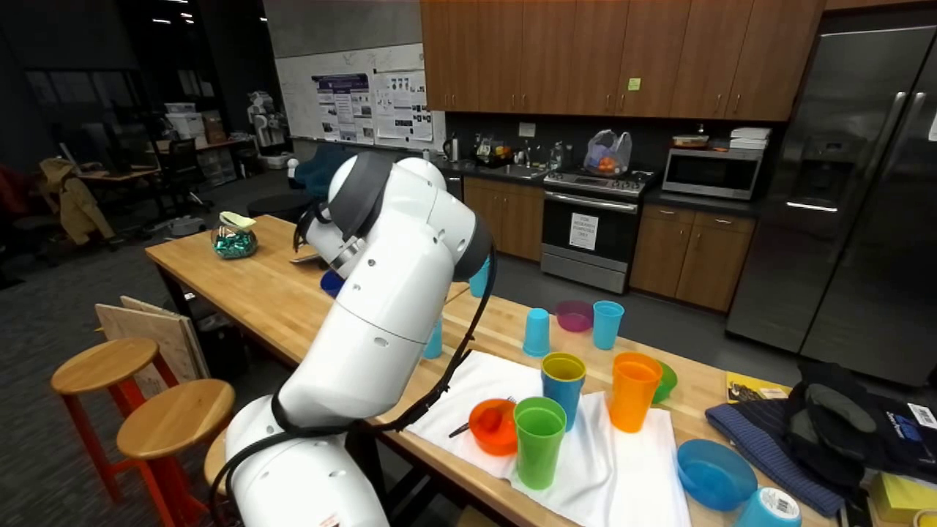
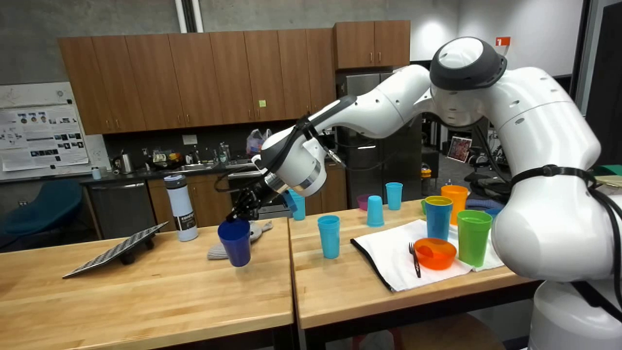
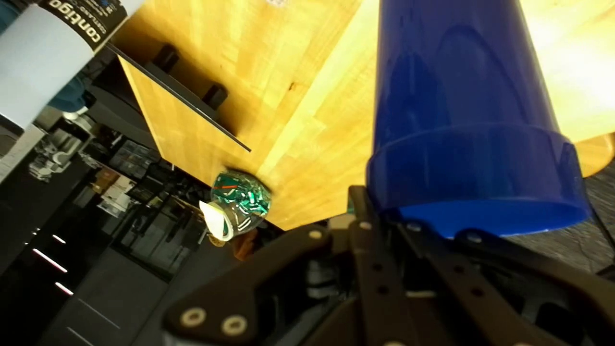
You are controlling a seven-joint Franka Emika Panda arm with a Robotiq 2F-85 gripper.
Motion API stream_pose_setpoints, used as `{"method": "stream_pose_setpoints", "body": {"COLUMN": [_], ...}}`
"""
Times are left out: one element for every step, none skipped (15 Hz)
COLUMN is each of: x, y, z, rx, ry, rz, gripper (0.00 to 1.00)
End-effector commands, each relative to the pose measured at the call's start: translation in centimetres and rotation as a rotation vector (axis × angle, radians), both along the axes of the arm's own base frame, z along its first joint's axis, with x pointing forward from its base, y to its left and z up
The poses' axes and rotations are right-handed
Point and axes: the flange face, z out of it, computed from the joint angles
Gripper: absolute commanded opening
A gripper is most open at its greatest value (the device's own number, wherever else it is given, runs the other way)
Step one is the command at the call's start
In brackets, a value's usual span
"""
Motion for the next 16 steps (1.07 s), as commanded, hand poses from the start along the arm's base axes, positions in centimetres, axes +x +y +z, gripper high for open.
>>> {"method": "stream_pose_setpoints", "body": {"x": [-0.8, -0.9, -1.3, -1.8, -1.8, -2.1, -2.6, 0.0, -0.5, -1.3, -1.0, -1.0, -1.0, -1.0, -1.1, -1.3], "y": [0.1, -0.2, 0.0, 0.2, -0.2, -0.2, -0.1, -0.5, -0.8, -0.3, -0.3, -0.3, -0.4, -0.4, -0.3, -0.1], "z": [-1.1, -1.5, -2.0, -2.6, -2.9, -3.2, -3.7, -2.2, -2.8, -3.9, -3.9, -4.2, -4.4, -4.5, -4.5, -4.5], "rx": [0.078, 0.099, 0.119, 0.140, 0.157, 0.173, 0.191, 0.180, 0.165, 0.157, 0.157, 0.155, 0.153, 0.152, 0.152, 0.153], "ry": [0.005, 0.001, -0.003, -0.006, -0.009, -0.011, -0.015, -0.012, -0.009, 0.007, 0.010, 0.014, 0.016, 0.018, 0.019, 0.020], "rz": [-0.095, -0.117, -0.141, -0.165, -0.184, -0.203, -0.226, -0.237, -0.236, -0.201, -0.200, -0.198, -0.197, -0.198, -0.196, -0.193], "gripper": [0.01, 0.01, 0.01, 0.01, 0.01, 0.01, 0.01, 0.01, 0.01, 0.30, 0.05, 0.10, 0.16, 0.22, 0.29, 0.30]}}
